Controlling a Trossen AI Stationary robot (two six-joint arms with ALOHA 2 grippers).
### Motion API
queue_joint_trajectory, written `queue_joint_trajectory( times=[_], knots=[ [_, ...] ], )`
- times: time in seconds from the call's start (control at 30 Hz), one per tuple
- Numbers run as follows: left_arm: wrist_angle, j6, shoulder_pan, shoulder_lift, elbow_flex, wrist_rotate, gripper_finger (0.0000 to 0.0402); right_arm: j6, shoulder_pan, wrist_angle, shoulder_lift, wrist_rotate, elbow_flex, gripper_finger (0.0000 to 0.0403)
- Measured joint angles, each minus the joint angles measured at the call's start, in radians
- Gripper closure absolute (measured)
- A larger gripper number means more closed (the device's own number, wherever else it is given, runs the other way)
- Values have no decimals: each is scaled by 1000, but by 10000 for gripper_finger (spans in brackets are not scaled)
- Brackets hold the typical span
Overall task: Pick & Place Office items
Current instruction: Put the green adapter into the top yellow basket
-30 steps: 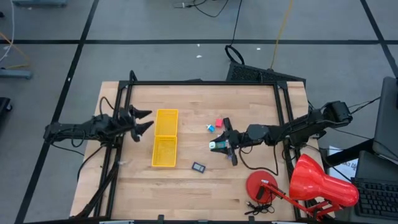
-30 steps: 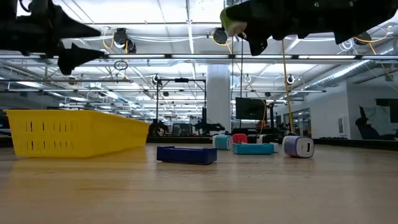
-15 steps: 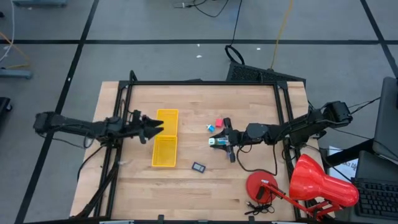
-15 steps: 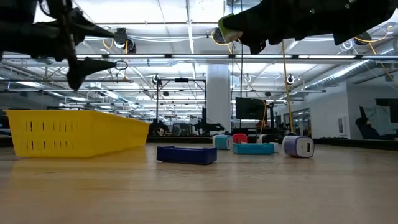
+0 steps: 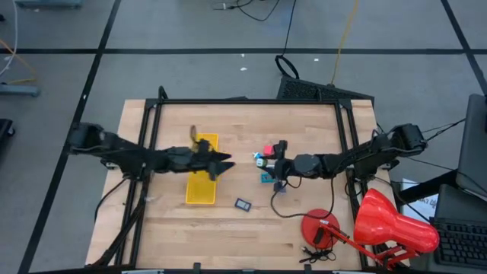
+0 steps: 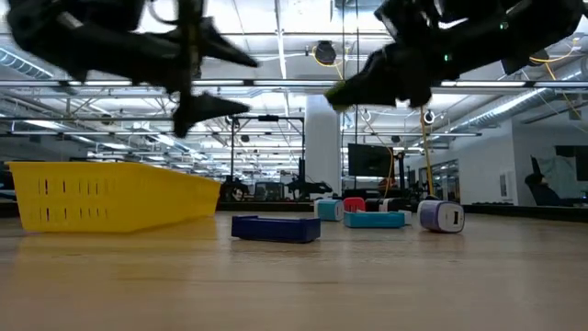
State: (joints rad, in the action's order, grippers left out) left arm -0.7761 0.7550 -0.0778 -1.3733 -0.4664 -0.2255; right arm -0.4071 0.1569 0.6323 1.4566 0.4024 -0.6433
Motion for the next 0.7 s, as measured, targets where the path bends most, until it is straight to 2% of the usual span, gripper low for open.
queue_joint_trajectory(
  times=[0.13,0.33,0.4,0.53,0.7],
  knots=[
    [40,-115,0,-145,-184,8,94,-127,11,15,83,129,-24,276],
    [341,-172,8,-279,-424,-3,94,-319,56,148,129,311,-47,271],
    [407,-172,16,-308,-484,-3,94,-353,70,174,129,327,-48,269],
    [431,-208,20,-343,-551,-2,94,-369,80,184,124,332,-48,275],
    [436,-231,20,-344,-573,-22,94,-368,81,188,123,331,-48,274]
  ],
)
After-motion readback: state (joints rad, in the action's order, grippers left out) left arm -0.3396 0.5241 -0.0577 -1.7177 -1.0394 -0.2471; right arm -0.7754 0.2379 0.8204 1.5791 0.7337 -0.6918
